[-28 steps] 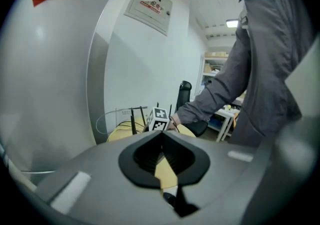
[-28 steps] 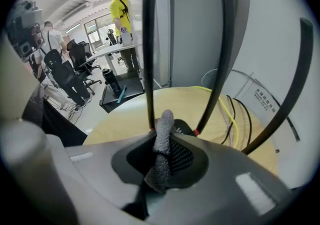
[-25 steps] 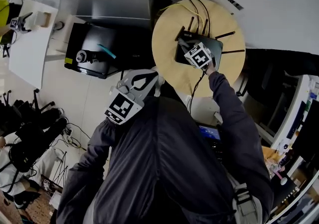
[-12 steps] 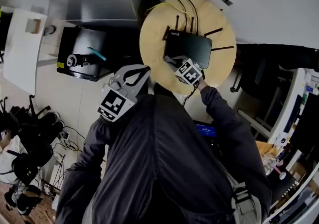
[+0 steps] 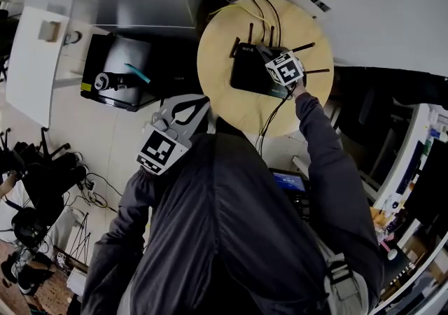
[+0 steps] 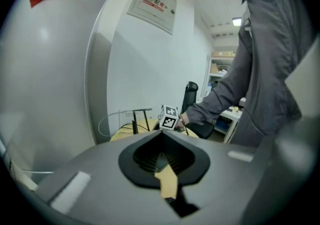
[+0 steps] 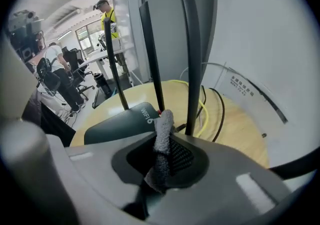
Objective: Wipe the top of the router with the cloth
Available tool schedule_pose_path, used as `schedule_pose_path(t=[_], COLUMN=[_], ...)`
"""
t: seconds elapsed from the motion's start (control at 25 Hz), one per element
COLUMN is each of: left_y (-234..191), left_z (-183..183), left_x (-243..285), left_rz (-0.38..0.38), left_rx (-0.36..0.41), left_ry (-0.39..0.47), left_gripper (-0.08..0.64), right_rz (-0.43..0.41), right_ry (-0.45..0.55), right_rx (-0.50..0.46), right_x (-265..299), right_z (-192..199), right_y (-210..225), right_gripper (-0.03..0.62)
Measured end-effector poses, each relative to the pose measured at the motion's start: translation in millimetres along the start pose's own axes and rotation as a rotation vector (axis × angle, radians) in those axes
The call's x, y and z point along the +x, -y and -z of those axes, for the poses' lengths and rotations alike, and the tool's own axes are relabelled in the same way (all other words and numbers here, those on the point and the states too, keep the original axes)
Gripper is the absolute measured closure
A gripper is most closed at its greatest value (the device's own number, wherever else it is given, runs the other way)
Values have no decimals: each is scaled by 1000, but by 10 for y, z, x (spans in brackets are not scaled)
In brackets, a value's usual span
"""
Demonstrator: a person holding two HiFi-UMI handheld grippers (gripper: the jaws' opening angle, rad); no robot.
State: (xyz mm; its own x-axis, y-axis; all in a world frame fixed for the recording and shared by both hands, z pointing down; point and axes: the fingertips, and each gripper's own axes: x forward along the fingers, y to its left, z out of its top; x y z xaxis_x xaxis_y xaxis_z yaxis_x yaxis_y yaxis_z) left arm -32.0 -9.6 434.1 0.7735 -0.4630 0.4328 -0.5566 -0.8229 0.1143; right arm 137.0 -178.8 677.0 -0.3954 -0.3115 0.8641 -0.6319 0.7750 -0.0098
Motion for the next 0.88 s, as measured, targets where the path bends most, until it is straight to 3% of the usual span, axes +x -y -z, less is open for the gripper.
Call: schedule_pose_path(t=[0.16, 0.6, 0.76, 0.88], left_y=[15, 62, 64, 52], left_z=[40, 15, -10, -19], left_x=[-50, 76, 93, 59], left_rz=[-4, 72, 81, 69], left_rx=[-12, 20, 32, 32], left_ry=[-3, -2, -3, -3], left_gripper=[569, 569, 569, 569], right_rz=[-35, -173, -174, -95], right_ry=[-25, -10, 21, 57], right_rx=[0, 2, 22, 64], right_x=[16, -291, -297, -333], right_z=[126, 706, 658, 499], right_y=[-177, -1389, -1277, -785], right_gripper=[554, 555, 555, 554])
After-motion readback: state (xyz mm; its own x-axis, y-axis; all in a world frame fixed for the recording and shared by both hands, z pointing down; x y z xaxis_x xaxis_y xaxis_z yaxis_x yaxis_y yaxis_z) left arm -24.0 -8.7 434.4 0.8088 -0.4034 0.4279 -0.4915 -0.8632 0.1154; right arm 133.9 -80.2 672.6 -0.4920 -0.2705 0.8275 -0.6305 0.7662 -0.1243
